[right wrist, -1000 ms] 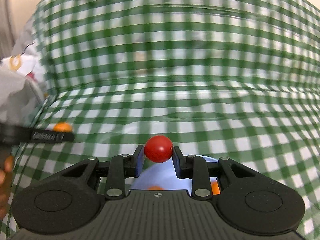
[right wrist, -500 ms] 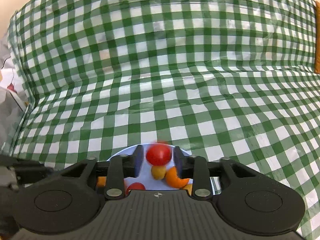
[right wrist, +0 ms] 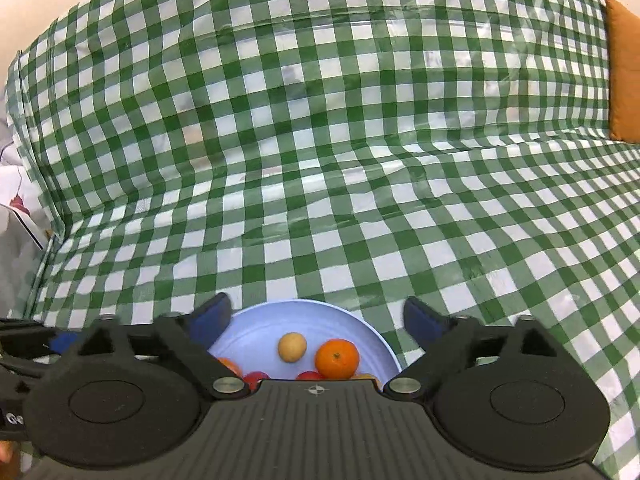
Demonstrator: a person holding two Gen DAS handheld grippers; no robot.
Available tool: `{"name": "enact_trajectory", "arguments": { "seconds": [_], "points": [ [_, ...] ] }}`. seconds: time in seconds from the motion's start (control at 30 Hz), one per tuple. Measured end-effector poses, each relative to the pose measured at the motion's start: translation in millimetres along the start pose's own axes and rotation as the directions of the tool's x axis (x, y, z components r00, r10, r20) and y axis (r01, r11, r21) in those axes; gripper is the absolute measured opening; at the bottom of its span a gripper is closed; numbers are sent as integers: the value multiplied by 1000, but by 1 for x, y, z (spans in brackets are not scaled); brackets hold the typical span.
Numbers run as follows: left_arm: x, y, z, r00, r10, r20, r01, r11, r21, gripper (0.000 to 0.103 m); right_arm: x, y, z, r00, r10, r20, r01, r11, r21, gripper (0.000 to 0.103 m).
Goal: Organize fruits
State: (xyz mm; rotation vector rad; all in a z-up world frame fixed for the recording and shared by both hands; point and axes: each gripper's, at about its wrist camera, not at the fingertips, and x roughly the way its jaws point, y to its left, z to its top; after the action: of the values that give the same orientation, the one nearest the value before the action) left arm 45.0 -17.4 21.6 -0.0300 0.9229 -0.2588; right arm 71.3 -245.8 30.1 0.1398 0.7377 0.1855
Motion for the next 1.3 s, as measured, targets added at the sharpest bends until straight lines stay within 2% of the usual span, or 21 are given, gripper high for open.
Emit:
{"name": "enact_trajectory", "arguments": {
  "seconds": [0.03,0.13,0.23,0.33,0.37,0.43,0.47,0.63,0.77,0.83,1.07,1.3],
  "points": [
    [-2,-2,-2,1000,24,8,-24,1000,-7,79,-1,1,-1,1000,-4,-5,4,1000,-3,99],
    [-8,-7,-9,995,92,26,-92,996,-16,82,-6,-1,-5,1000,-11,-28,11,1000,5,102],
    [-13,-14,-19,990,130,46,-129,991,-14,84,-14,-6,-12,999,-14,-43,16,999,36,102],
    [-12,-20,-26,985,171,27,-171,985,-5,88,-20,-11,-17,998,-10,-58,14,998,59,102],
    [-12,-21,-27,985,174,19,-174,985,-11,89,-21,-13,-18,998,-14,-60,17,998,59,102],
    [-10,-22,-31,988,156,-11,-157,987,-26,100,-20,-16,-21,997,-25,-70,28,999,43,102],
    [-9,-22,-33,988,149,-30,-149,988,-31,103,-18,-16,-23,996,-29,-80,31,999,27,102],
    [-1,-19,-43,972,206,-113,-212,976,-49,102,-4,-23,-32,987,-24,-159,19,999,-36,102],
    [8,-10,-46,964,219,-153,-231,970,-70,102,8,-17,-47,968,9,-250,-45,989,-139,102],
    [7,-9,-45,966,209,-155,-222,972,-75,102,9,-14,-53,963,13,-269,-58,985,-160,102],
    [12,-20,-46,971,182,-157,-189,981,-32,102,9,-15,-54,964,-8,-266,-33,988,-150,102],
    [20,-22,-47,969,187,-161,-193,981,-19,102,13,-27,-53,963,-41,-266,6,991,-133,102]
  ]
}}
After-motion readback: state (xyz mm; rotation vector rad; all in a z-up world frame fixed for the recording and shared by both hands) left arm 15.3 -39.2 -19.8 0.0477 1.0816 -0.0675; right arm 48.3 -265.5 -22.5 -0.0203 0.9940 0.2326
